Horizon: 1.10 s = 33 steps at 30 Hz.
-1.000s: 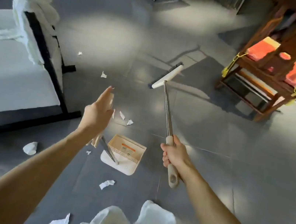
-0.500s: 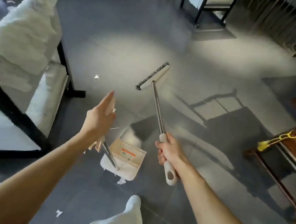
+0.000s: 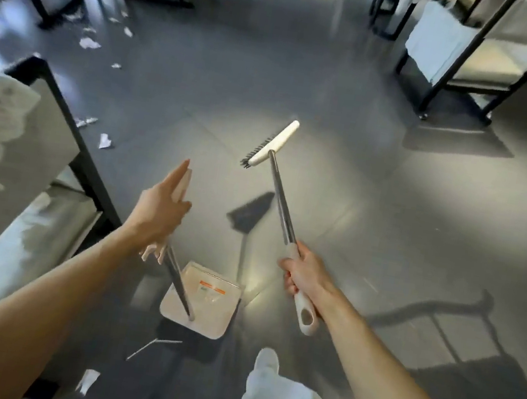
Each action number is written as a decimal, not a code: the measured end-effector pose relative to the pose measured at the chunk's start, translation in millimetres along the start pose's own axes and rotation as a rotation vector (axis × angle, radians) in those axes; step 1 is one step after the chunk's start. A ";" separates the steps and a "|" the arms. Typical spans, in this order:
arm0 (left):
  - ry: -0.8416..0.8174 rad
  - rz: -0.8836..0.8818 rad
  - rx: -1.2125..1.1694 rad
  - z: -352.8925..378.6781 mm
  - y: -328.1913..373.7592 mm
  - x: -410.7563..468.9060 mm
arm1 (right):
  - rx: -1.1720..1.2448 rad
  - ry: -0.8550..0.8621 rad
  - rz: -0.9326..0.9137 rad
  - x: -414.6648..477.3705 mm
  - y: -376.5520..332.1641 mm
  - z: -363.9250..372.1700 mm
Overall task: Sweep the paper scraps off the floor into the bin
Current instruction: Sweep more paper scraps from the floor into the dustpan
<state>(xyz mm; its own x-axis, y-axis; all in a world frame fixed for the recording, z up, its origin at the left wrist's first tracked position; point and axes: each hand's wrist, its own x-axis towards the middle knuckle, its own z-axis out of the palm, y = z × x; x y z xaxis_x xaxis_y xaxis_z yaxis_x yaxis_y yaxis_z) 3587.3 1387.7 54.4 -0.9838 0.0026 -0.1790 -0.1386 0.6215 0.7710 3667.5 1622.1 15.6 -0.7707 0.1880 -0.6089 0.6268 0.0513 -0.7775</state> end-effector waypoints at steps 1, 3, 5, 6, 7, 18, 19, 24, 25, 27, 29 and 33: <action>0.018 0.008 0.017 -2.2 6.8 12.6 | -0.016 -0.007 -0.011 14.2 -13.0 -5.7; 0.069 -0.007 0.020 -4.8 24.7 56.3 | -0.038 -0.057 -0.030 55.3 -60.0 -15.9; 0.134 -0.025 -0.005 -8.0 37.1 102.9 | -0.059 -0.114 -0.016 106.2 -104.3 -16.7; 0.166 -0.041 -0.027 -10.2 42.7 126.9 | -0.072 -0.136 -0.015 130.7 -127.1 -15.3; 0.207 -0.060 -0.039 -12.7 47.5 157.3 | -0.087 -0.165 -0.012 159.3 -151.5 -11.3; 0.348 -0.159 -0.042 -50.4 81.2 521.0 | -0.214 -0.351 -0.013 477.2 -395.7 64.4; 0.359 -0.164 -0.036 -58.1 86.8 550.7 | -0.222 -0.365 -0.018 499.6 -419.9 70.5; 0.389 -0.186 -0.045 -92.4 103.7 707.9 | -0.236 -0.440 -0.017 630.9 -531.0 109.6; 0.394 -0.193 -0.041 -97.7 103.1 742.3 | -0.228 -0.446 -0.025 663.4 -551.6 121.0; 0.412 -0.220 -0.024 -109.2 102.5 815.0 | -0.227 -0.466 -0.022 723.7 -599.5 143.1; 0.446 -0.249 -0.002 -124.1 104.6 890.1 | -0.241 -0.483 -0.023 786.2 -650.1 161.8; 0.537 -0.301 -0.018 -168.4 113.8 1027.3 | -0.331 -0.545 -0.062 898.3 -761.7 197.2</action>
<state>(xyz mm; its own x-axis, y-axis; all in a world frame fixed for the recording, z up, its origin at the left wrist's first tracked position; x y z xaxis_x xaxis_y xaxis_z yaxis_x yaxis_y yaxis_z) 2541.7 1329.2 61.2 -0.8203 -0.5686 -0.0612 -0.4162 0.5202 0.7458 2475.1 1558.6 29.8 -0.6997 -0.3462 -0.6250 0.5143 0.3630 -0.7770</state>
